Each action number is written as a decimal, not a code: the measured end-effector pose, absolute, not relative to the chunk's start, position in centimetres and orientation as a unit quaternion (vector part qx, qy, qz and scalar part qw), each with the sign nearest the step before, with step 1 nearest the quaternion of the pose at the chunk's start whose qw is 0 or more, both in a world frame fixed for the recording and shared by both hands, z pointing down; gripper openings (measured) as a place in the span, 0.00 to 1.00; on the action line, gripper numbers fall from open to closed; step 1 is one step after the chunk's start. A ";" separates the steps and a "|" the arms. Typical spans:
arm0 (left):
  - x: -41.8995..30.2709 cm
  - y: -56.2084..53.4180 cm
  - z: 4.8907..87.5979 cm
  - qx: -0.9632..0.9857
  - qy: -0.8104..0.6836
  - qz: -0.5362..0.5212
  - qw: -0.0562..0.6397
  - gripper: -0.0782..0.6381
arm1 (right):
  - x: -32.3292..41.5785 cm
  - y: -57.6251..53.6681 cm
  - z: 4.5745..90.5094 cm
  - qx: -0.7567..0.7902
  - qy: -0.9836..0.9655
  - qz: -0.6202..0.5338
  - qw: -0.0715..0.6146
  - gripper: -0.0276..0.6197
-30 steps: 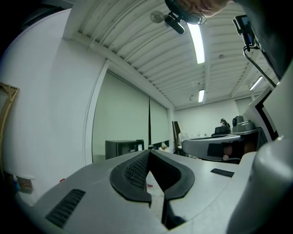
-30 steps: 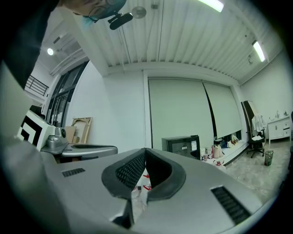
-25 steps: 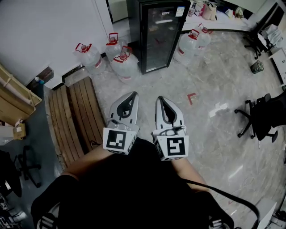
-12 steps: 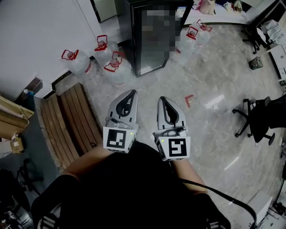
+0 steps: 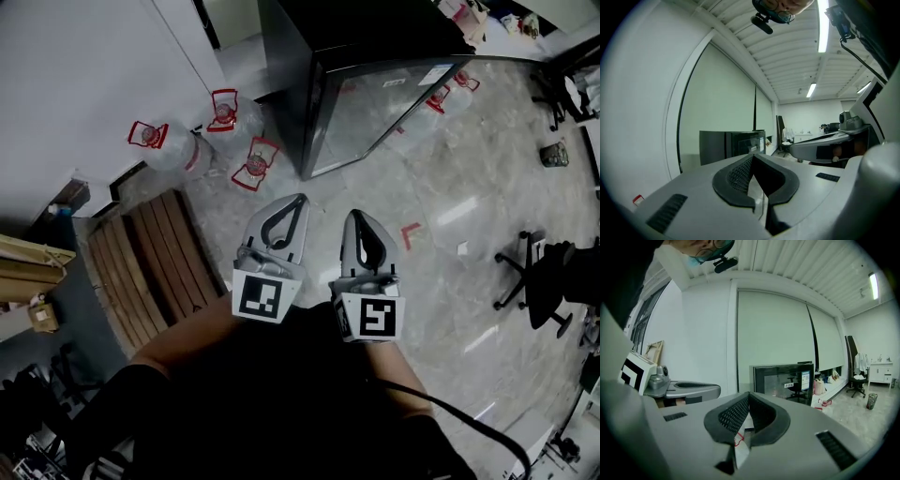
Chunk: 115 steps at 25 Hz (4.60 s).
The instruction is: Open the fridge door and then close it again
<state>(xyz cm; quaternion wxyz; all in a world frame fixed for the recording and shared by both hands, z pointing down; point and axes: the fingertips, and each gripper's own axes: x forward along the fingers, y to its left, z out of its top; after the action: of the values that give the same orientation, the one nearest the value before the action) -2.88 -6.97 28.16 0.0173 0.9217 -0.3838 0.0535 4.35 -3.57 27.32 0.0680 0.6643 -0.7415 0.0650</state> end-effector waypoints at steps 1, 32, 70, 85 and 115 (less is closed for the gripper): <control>-2.6 -8.4 28.6 0.922 -0.383 0.053 0.018 0.12 | 4.7 -5.1 27.7 0.667 -0.739 0.064 0.074 0.07; 6.4 -27.0 47.9 0.918 -0.389 0.072 -0.009 0.27 | 14.6 -17.0 48.4 0.671 -0.721 0.148 0.093 0.07; 13.2 -12.8 47.2 0.917 -0.392 0.069 0.018 0.17 | 22.2 -8.7 47.2 0.718 -0.683 0.093 0.096 0.07; 14.0 -12.3 47.4 0.913 -0.401 0.066 0.017 0.17 | 23.5 -8.0 47.4 0.714 -0.688 0.096 0.088 0.07; 7.0 -23.6 47.6 0.914 -0.401 0.067 0.003 0.20 | 18.6 -15.9 46.9 0.677 -0.723 0.093 0.099 0.07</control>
<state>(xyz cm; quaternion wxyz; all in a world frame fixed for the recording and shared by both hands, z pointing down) 7.03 -23.58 47.56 0.0030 0.9137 -0.4008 0.0668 18.57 -15.86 46.86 0.0993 0.6775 -0.7229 0.0931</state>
